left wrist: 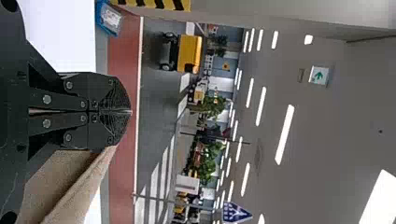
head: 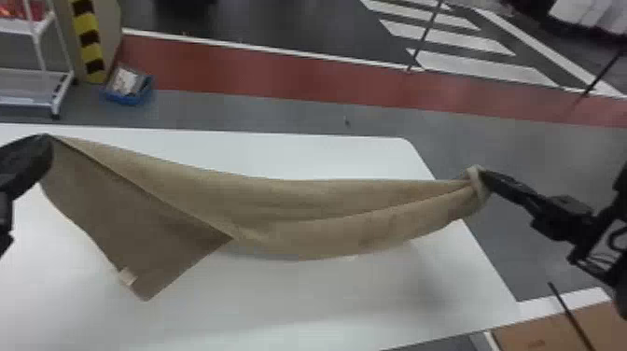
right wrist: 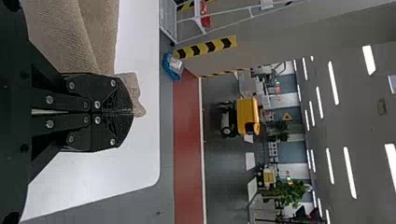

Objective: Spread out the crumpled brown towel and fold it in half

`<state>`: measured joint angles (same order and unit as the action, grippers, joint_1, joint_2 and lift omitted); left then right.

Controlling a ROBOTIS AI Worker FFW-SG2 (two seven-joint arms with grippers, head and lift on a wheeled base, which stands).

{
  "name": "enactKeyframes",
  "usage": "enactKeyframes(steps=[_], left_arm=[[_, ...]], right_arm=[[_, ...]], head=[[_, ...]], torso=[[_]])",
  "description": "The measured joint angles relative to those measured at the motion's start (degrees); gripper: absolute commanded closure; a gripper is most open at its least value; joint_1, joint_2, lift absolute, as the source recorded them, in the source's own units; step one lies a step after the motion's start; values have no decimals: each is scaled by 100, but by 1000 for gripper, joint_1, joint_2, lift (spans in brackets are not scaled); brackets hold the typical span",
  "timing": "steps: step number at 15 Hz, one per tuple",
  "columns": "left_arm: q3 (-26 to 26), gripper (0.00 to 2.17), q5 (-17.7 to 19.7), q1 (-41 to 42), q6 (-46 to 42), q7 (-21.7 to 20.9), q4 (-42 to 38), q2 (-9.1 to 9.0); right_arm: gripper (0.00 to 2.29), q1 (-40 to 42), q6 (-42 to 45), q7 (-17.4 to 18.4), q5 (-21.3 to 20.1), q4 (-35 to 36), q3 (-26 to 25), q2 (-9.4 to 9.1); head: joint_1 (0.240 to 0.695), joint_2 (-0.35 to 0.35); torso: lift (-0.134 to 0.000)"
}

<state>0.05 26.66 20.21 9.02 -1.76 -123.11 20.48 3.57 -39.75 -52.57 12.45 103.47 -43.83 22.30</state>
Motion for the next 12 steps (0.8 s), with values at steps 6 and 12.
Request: enactKeyframes(steps=[6,12], left_arm=[[65,2064,35,110,80,8,-66,23],[-48,2064,-56,108,156,-59,23,-9]], right_arm=[[640,-101,64,-11,-333,-1266,260,184],[100,-14,189,-10,-1281,-1588,842,-36]], head=[[695,-350],[695,-350]], torso=[[-120],[-120]])
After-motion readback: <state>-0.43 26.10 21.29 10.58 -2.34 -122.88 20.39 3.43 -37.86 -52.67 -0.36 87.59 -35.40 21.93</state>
